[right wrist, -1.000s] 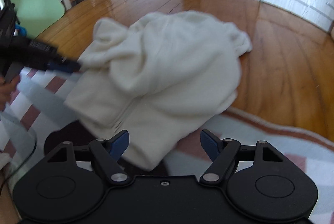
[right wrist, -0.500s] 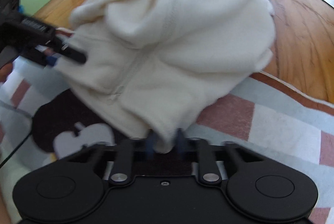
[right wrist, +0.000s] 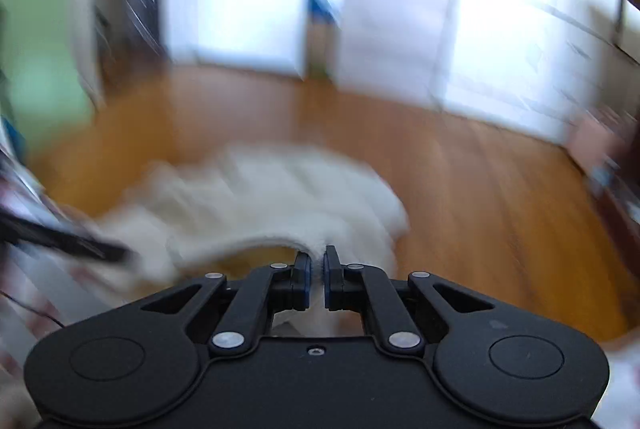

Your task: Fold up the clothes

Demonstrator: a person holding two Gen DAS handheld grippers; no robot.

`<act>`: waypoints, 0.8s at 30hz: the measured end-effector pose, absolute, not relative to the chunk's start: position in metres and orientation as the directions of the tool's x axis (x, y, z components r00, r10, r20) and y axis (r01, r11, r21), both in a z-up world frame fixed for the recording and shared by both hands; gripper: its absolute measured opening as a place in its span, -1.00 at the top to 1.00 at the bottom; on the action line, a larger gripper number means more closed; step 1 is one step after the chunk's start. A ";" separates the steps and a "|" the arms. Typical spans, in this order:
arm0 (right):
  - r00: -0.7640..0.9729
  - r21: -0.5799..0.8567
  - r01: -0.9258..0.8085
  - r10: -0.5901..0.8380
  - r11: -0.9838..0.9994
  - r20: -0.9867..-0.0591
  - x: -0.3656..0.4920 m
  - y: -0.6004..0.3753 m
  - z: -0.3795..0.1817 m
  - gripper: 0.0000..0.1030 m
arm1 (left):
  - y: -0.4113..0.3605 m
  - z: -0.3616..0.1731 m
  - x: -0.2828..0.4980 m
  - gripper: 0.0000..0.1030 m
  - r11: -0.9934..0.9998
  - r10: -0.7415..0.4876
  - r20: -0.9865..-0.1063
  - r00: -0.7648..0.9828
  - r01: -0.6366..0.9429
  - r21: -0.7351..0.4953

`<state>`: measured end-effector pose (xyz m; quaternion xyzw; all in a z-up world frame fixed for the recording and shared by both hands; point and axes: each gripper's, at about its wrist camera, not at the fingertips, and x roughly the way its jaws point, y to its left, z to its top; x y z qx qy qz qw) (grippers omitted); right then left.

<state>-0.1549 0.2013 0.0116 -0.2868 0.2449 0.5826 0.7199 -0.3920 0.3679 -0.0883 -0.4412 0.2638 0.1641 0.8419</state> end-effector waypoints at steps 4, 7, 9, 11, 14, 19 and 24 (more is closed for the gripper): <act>0.290 -0.210 -0.953 0.463 0.218 -0.838 -0.147 0.205 -0.067 0.88 | 0.351 -0.136 -0.357 0.76 0.562 -0.124 -0.770 0.626 -0.595 -0.575; 0.405 -0.377 -0.913 0.436 0.153 -0.803 -0.159 0.200 -0.086 0.89 | 0.366 -0.122 -0.376 0.76 0.538 -0.035 -0.753 0.657 -0.623 -0.568; 0.445 -0.432 -0.891 0.442 0.137 -0.779 -0.161 0.196 -0.085 0.89 | 0.376 -0.112 -0.388 0.74 0.521 0.026 -0.739 0.673 -0.640 -0.565; 0.449 -0.418 -0.893 0.423 0.169 -0.787 -0.150 0.196 -0.082 0.90 | 0.387 -0.103 -0.400 0.69 0.502 0.087 -0.722 0.686 -0.656 -0.563; 0.515 -0.490 -0.854 0.401 0.172 -0.757 -0.142 0.195 -0.094 0.90 | 0.405 -0.100 -0.434 0.38 0.434 0.154 -0.681 0.715 -0.669 -0.604; 0.496 -0.433 -0.868 0.372 0.245 -0.784 -0.123 0.192 -0.096 0.48 | 0.428 -0.129 -0.442 0.37 0.358 0.192 -0.737 0.649 -0.745 -0.563; 0.357 -0.286 -0.934 0.529 0.214 -0.770 -0.144 0.183 -0.063 0.32 | 0.448 -0.145 -0.431 0.37 0.317 0.181 -0.751 0.635 -0.761 -0.566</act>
